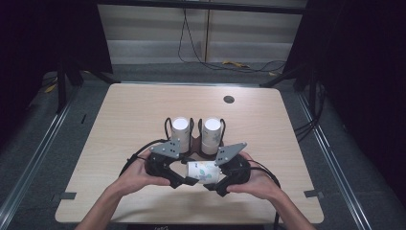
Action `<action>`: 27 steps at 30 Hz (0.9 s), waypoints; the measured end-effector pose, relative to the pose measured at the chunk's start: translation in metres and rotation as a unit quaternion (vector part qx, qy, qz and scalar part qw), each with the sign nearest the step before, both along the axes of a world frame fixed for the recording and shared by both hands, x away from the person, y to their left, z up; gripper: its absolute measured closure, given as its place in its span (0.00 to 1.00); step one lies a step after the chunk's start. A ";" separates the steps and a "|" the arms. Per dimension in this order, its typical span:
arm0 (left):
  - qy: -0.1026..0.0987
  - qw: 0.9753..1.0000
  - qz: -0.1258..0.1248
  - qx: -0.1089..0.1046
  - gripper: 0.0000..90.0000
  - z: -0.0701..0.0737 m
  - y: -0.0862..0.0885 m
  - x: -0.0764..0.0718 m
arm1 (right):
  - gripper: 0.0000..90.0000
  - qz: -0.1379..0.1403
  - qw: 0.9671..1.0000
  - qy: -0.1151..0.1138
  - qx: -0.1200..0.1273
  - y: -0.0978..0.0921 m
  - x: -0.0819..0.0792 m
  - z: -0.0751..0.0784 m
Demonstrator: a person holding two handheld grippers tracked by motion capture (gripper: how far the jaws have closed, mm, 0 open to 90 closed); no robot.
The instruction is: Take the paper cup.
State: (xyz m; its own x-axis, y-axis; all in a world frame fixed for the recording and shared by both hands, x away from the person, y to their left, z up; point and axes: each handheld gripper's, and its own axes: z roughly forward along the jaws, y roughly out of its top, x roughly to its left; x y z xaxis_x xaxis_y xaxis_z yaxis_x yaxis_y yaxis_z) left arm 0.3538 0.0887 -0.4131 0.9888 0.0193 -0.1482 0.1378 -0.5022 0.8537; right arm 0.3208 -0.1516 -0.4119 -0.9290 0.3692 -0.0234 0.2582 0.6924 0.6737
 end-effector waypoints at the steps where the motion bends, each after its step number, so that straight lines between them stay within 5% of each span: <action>1: -0.001 1.000 0.000 -0.009 0.39 0.001 0.002 0.000 | 0.15 0.000 1.000 0.000 0.000 0.000 0.000 0.000; 5: 0.014 0.998 -0.002 -0.053 0.39 0.005 0.009 0.003 | 0.16 -0.024 0.998 -0.010 0.063 -0.012 -0.005 0.003; 9: 0.014 0.998 -0.004 -0.065 0.39 0.007 0.011 0.003 | 0.16 -0.035 0.995 -0.012 0.094 -0.017 -0.008 0.003; 16: 0.016 0.996 -0.007 -0.089 0.39 0.007 0.012 0.003 | 0.15 -0.045 0.984 -0.008 0.175 -0.028 -0.013 -0.002; 27: 0.014 0.994 -0.005 -0.112 0.40 0.009 0.014 0.003 | 0.15 -0.045 0.977 -0.007 0.209 -0.032 -0.015 -0.001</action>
